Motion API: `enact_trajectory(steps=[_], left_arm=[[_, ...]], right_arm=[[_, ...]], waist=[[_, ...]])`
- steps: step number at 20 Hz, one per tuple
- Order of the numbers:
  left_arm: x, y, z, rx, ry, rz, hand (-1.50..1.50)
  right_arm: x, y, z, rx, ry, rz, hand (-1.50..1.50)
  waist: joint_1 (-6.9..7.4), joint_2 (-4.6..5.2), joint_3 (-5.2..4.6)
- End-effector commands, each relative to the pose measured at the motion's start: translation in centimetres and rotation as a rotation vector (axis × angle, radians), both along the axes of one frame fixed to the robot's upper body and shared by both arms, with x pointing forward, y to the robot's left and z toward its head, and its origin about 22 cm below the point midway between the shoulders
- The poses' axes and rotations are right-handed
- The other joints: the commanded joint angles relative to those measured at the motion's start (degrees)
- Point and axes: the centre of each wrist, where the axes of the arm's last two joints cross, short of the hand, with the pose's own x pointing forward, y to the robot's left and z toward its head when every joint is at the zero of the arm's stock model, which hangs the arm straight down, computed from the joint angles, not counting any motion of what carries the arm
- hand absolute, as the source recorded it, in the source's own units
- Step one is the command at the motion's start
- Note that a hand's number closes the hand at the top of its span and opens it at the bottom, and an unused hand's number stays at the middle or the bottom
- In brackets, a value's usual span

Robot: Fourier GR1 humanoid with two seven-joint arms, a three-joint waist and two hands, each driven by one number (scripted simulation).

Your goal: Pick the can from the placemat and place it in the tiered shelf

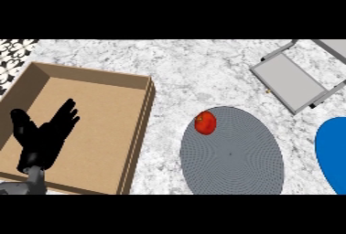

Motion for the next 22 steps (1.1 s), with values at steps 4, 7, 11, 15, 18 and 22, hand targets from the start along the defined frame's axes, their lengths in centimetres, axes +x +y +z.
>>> enact_trajectory(steps=[4, 7, 11, 15, 18, 22], left_arm=[[-0.2, 1.0, -2.8, -0.020, 0.083, 0.041, 0.00], [-1.2, 0.1, -3.8, -0.034, 0.089, 0.028, 0.00], [-2.5, -0.1, -4.3, -0.053, 0.090, 0.047, 0.00], [-2.1, 1.4, -3.9, -0.031, 0.119, 0.095, 0.00], [-2.9, 1.7, -4.3, -0.033, 0.098, 0.081, 0.00], [-3.0, 0.9, -3.8, -0.037, 0.113, 0.090, 0.00]], right_arm=[[-3.0, -3.0, 3.2, -0.027, -0.163, -0.151, -1.50], [-3.0, -3.6, 2.3, -0.008, -0.177, -0.285, -1.50], [-5.3, -5.2, 2.9, 0.014, -0.271, -0.350, -1.50], [-8.9, -6.3, 5.2, 0.069, -0.320, -0.334, -1.50], [-9.2, -4.9, 3.4, 0.080, -0.291, -0.313, -1.50], [-13.0, -5.4, 3.7, 0.042, -0.299, -0.256, -1.50]], waist=[[-2.05, 0.44, -1.28], [-1.87, 0.54, -1.36], [-2.76, -0.03, -1.30], [-4.78, -0.62, -1.28], [-4.49, -0.60, -1.30], [-5.55, -0.91, -1.19]])
